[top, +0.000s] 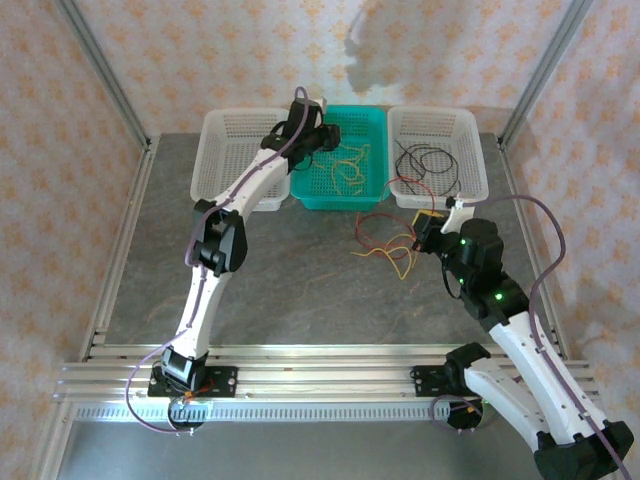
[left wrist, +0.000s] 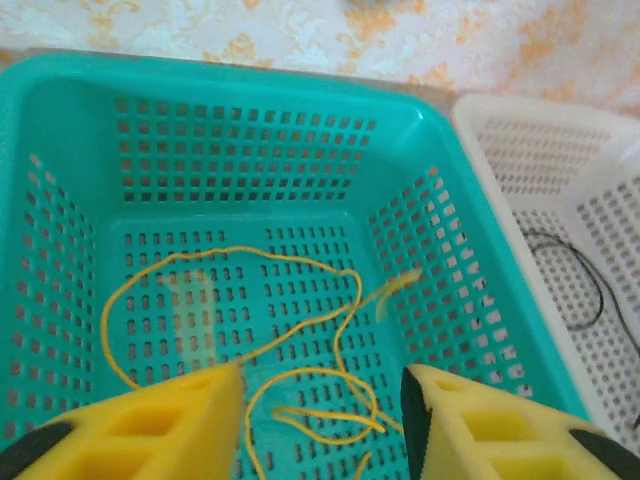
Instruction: Untangle the cables
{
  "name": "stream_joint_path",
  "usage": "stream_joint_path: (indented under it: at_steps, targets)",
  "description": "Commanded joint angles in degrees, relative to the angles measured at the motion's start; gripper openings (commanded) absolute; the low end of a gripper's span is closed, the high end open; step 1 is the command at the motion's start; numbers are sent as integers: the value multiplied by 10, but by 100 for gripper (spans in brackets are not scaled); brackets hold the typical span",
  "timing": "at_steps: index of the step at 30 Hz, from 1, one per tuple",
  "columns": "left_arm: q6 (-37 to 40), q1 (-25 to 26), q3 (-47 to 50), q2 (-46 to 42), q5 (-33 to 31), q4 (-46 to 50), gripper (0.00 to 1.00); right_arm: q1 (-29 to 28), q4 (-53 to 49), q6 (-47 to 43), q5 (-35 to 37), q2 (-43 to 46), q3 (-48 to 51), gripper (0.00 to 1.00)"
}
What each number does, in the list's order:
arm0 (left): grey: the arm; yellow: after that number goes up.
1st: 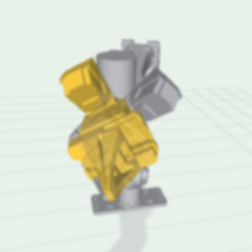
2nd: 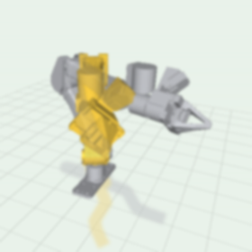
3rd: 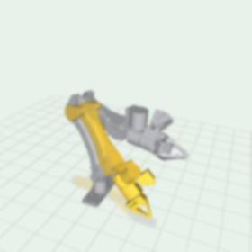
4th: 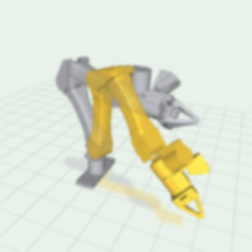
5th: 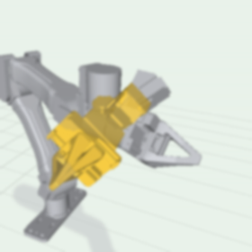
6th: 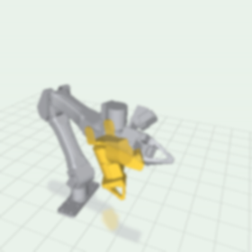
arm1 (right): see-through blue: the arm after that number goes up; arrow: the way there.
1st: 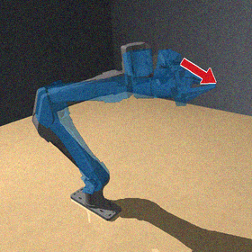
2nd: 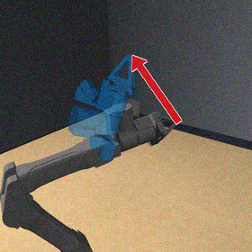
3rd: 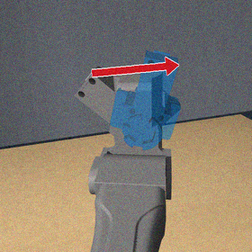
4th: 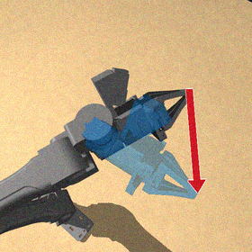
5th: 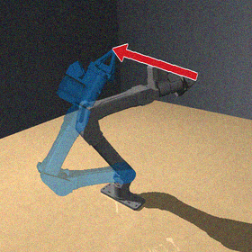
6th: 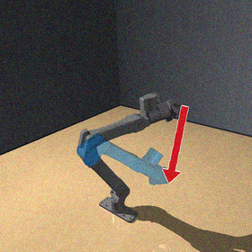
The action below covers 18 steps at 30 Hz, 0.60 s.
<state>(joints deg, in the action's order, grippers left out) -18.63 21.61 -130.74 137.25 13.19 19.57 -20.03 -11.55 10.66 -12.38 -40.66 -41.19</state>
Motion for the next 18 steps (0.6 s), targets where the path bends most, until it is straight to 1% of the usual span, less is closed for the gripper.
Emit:
stream_joint_path:
  at_steps: [1,3,8,12,18]
  targets:
    - [2,-4,92,-91,42,-50,61,3,4,-22,-27,-7,-1,0]
    - [2,-5,167,-147,56,-99,69,3,3,-32,-34,-12,-4,0]
    - [18,-4,324,-293,77,-170,73,3,-4,-71,-55,-29,-29,0]
    - [41,-4,421,-395,96,-189,72,2,-21,-100,-83,-60,-62,0]
    - [107,-3,525,-525,203,-161,66,0,-55,-155,-166,-131,-122,0]
